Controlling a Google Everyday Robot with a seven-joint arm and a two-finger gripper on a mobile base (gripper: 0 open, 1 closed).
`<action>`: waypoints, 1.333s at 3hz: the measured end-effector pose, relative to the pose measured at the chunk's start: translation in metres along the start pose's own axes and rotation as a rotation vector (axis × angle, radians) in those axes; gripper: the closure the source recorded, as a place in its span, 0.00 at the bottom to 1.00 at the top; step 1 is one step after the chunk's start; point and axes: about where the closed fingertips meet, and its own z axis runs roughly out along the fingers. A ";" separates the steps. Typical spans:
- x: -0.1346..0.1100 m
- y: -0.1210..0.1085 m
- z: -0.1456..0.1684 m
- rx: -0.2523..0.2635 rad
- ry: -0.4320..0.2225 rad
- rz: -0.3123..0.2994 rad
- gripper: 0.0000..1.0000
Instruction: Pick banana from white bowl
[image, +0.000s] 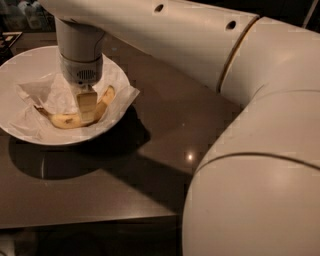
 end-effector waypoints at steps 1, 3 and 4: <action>0.006 0.002 0.012 -0.028 0.002 0.014 0.46; 0.014 0.007 0.023 -0.055 0.001 0.034 0.46; 0.014 0.007 0.023 -0.055 0.001 0.034 0.64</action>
Offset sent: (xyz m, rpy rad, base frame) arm 0.0019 -0.0140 -0.0336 -0.0293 0.0773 -0.0303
